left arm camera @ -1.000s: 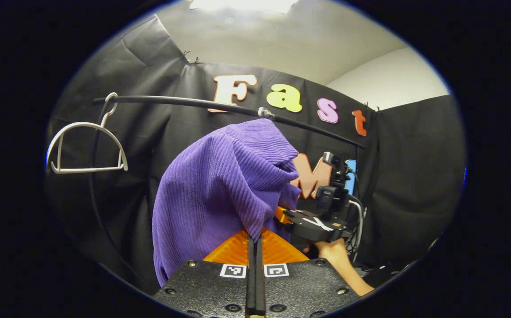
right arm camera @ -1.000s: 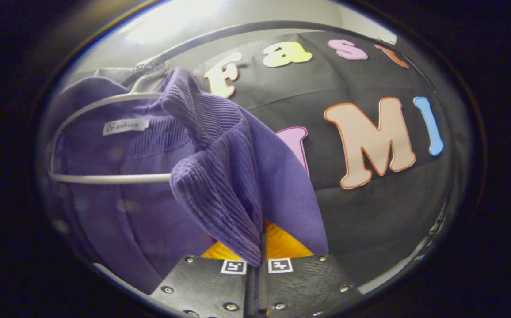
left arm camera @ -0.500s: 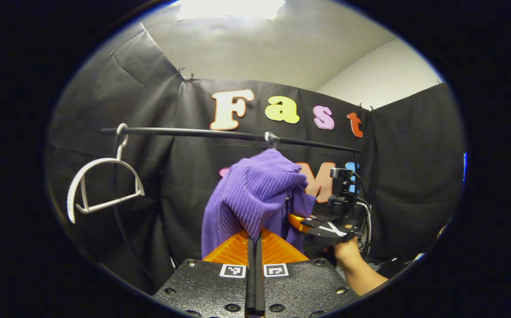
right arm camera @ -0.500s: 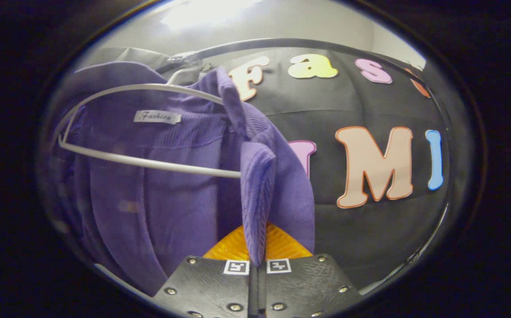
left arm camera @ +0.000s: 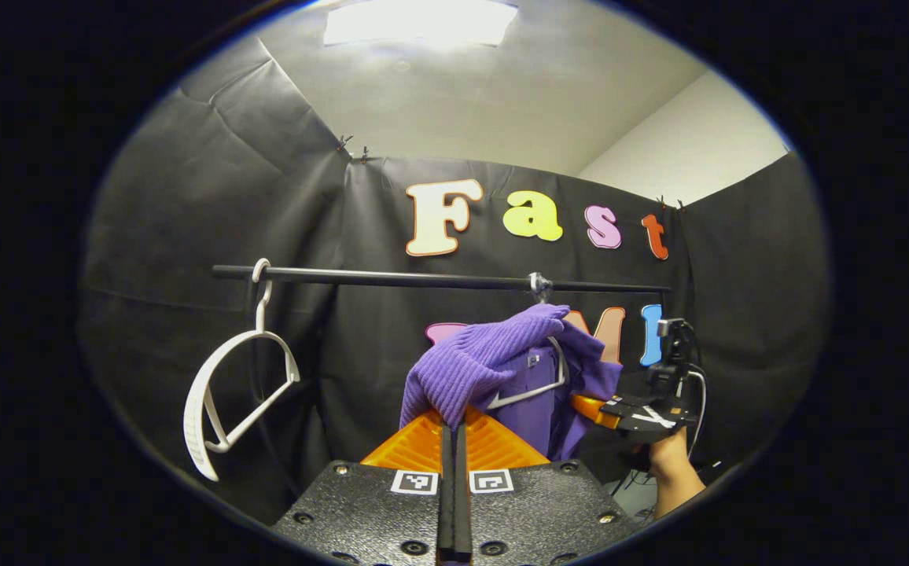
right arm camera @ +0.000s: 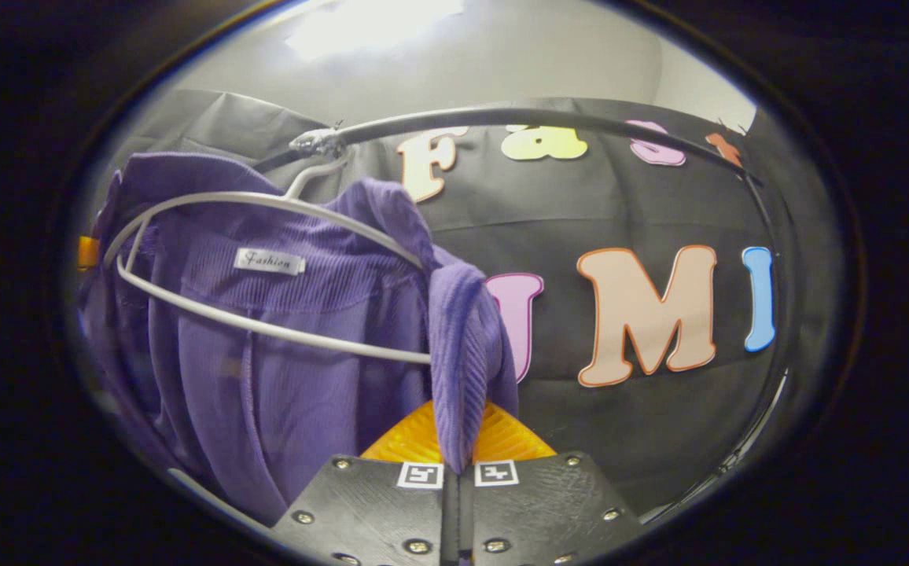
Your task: Grasp the clothes on the hanger with both hands and then place them into the laundry hamper below.
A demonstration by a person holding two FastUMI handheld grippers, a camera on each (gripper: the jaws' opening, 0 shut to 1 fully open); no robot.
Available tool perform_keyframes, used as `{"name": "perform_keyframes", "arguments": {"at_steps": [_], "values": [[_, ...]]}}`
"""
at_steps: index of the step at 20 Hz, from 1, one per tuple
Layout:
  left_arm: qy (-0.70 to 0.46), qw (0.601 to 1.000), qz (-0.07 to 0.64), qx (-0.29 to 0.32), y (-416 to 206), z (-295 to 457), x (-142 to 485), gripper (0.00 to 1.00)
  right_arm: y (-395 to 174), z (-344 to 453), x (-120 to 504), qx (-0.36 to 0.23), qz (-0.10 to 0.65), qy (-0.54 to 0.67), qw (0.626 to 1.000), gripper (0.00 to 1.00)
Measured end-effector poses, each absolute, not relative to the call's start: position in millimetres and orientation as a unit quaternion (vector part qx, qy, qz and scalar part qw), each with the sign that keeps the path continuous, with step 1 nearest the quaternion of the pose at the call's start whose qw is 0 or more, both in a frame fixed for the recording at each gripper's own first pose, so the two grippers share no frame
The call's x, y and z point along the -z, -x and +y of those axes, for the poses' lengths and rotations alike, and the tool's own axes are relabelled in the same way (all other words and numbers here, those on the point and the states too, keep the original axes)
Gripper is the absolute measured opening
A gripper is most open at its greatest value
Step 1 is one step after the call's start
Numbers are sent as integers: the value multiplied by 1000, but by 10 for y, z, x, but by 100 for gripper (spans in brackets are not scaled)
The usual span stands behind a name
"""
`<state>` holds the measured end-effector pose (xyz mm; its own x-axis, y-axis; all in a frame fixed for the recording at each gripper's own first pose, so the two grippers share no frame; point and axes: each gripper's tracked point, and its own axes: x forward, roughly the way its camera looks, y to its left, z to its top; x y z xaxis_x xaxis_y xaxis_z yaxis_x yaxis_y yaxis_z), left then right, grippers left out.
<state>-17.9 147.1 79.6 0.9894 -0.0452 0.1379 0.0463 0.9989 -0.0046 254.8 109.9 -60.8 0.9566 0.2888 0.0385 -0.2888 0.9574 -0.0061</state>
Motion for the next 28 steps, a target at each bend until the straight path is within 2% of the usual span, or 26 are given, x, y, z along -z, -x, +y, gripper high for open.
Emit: {"name": "perform_keyframes", "arguments": {"at_steps": [3, 4, 13, 14, 16, 19, 21, 22, 23, 28], "values": [[-6, 994, -106, -19, 148, 1753, -988, 2, -2533, 946, 398, -132, -32, -18, 991, 1], [0, 994, -108, -21, 107, 1779, -1013, 0, -2540, 872, 333, -128, -36, -21, 991, 1], [16, 996, -78, -29, -443, 1884, -847, 0, -2838, 348, -158, -77, -67, -45, 994, 5], [19, 996, -76, -32, -514, 1907, -827, 0, -2903, 309, -188, -75, -66, -46, 994, 1], [23, 997, -73, -33, -657, 1931, -788, 2, -3063, 291, -192, -78, -54, -55, 994, 0], [34, 998, -54, -24, -859, 1907, -659, 2, -3352, 132, -57, -64, -26, -62, 996, 5], [39, 998, -47, -22, -971, 1920, -583, 0, -3546, 104, 117, -71, -6, -82, 994, 1], [38, 998, -46, -23, -1017, 1925, -544, 0, -3613, 85, 187, -79, 1, -99, 992, 5], [37, 998, -43, -25, -1054, 1931, -492, 1, -3657, 16, 261, -77, 1, -110, 991, 1], [41, 999, -21, -11, -1165, 1837, -206, 0, -3779, -103, 689, -47, 19, -70, 996, 1]]}}
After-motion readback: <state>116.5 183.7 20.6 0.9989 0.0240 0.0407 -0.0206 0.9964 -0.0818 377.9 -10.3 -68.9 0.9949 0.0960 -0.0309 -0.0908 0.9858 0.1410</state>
